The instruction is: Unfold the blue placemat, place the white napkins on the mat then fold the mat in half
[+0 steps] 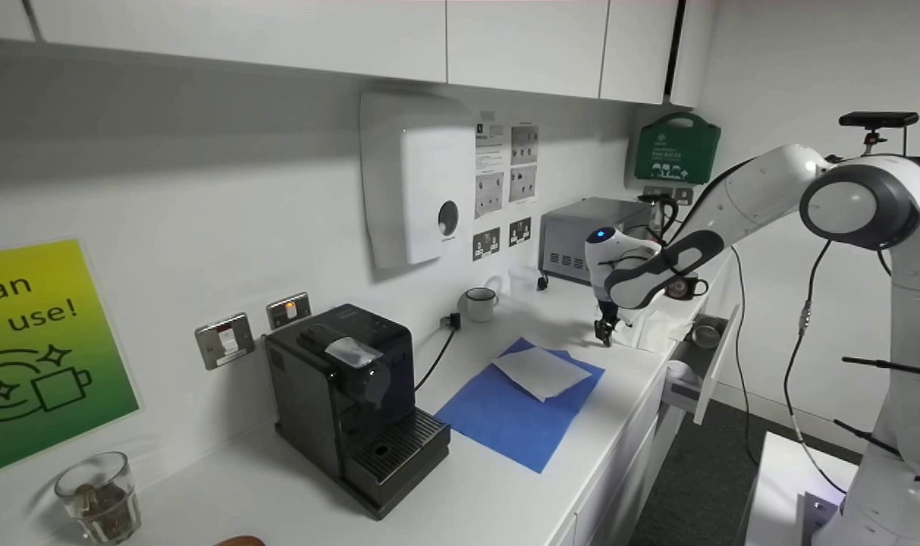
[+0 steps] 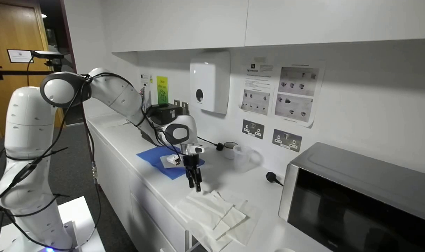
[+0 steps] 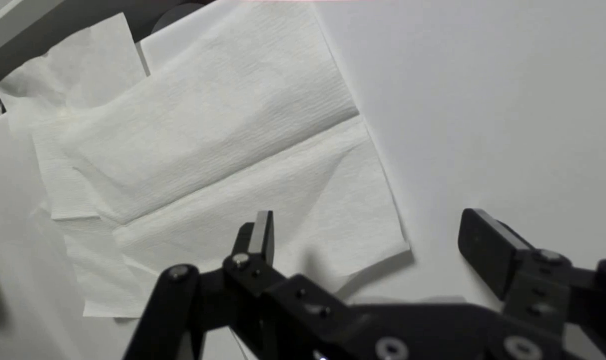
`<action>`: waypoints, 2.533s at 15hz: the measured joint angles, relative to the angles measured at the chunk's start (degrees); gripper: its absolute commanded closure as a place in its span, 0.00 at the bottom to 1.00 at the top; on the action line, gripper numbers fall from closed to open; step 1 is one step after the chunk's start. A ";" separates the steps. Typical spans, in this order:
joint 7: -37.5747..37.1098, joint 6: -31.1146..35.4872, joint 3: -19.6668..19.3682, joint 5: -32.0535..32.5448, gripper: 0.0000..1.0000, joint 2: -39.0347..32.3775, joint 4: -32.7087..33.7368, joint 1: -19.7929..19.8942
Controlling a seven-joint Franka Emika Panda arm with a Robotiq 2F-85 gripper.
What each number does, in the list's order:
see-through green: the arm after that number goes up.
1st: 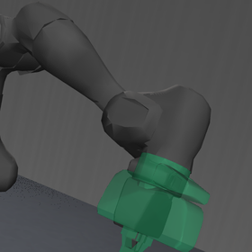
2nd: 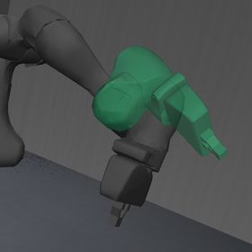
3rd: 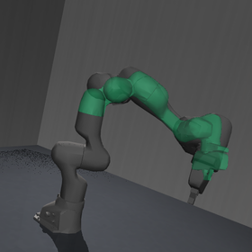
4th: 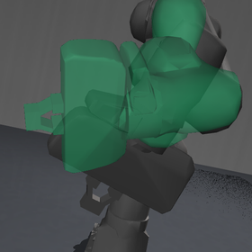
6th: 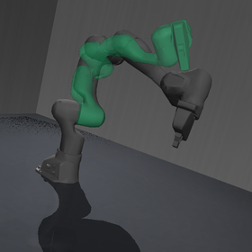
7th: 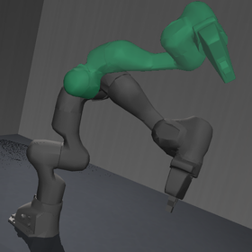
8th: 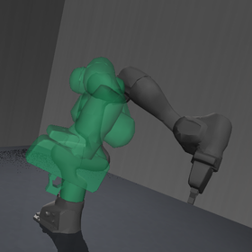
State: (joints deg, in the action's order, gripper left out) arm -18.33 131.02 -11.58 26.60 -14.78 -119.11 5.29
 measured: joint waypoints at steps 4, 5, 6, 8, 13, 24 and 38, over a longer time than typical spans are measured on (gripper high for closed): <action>0.00 -0.17 -0.40 0.00 0.00 -0.80 0.87 0.01; 0.00 -0.22 -0.51 0.00 0.00 -0.92 1.04 0.01; 0.00 -0.26 -0.62 0.00 0.02 -1.03 1.17 0.02; 0.00 -0.31 -0.84 0.00 0.03 -1.11 1.30 0.05; 0.00 -0.53 -1.18 0.00 0.30 -1.15 1.39 0.07; 0.00 -0.80 -1.28 -0.01 1.00 -1.54 1.70 0.07; -0.03 -1.03 -1.86 -0.45 1.00 0.02 2.75 0.09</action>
State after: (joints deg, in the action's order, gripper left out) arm -18.36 129.99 -13.44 26.15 -14.76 -116.36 5.38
